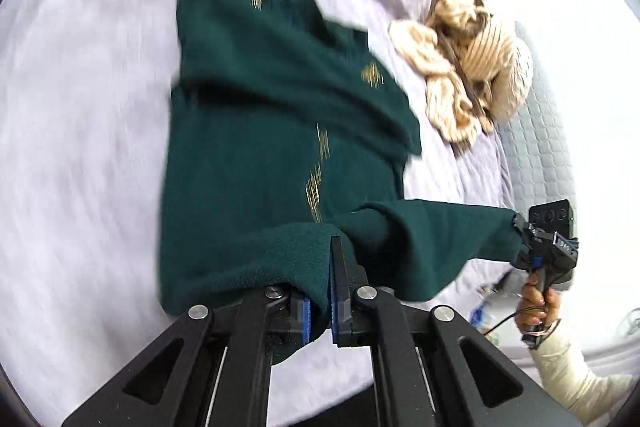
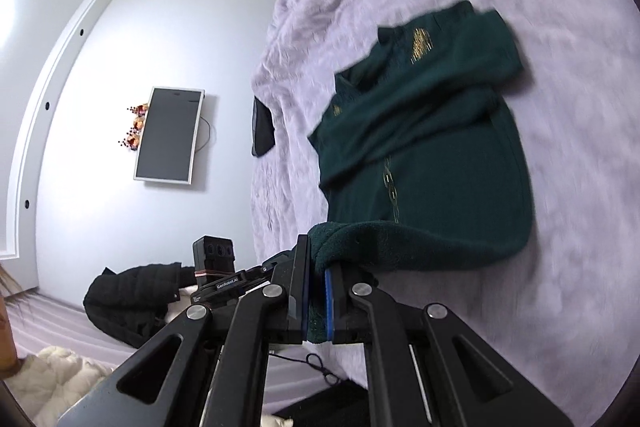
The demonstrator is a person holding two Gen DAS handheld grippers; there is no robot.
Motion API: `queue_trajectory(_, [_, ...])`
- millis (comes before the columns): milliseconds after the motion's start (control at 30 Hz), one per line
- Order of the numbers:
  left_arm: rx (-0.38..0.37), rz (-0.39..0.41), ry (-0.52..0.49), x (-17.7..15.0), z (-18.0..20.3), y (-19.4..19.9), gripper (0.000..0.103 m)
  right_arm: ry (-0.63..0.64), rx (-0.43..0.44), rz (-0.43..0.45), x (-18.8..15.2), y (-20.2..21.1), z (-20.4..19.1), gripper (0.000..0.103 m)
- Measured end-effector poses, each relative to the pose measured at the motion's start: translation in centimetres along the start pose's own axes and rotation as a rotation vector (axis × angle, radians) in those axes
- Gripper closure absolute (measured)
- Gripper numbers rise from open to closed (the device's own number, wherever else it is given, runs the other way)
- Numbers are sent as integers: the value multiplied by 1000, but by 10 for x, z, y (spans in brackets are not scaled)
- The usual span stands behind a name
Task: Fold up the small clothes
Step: 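Lift the hem with both grippers and fold it toward the collar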
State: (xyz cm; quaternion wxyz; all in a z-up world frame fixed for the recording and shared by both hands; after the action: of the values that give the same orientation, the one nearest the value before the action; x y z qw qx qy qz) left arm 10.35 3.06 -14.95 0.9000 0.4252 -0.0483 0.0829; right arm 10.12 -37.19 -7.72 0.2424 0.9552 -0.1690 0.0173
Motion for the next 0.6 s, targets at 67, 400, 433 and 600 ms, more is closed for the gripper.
queue_trajectory(67, [29,29,-34,31,4,2,96,8,0,22,27,-6,-2,97])
queue_trajectory(400, [142,99,-110,172,-8,-40,96,-63,-90,111,162,-48,38,97])
queue_trajectory(433, [161,95,-113,179,-10,-49,96,-71,-101,112,169,-52,43,97])
queue_trajectory(600, [228,54,-101,209,-34,-91,96,-108,-166,108,198,-80,77,97])
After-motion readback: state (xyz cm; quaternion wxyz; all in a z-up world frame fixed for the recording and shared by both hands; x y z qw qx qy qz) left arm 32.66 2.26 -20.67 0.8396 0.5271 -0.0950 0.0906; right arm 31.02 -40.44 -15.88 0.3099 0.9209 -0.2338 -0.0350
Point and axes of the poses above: each gripper's, at about its wrist camera, not at the fingertips, and y roughly against the way its jaws point, z to its right, x to its top, the point moved 4 cm from there along -y, roughly the way its jaws point, and after that the axes turned 1 degree about z, right-handed, at the moved point
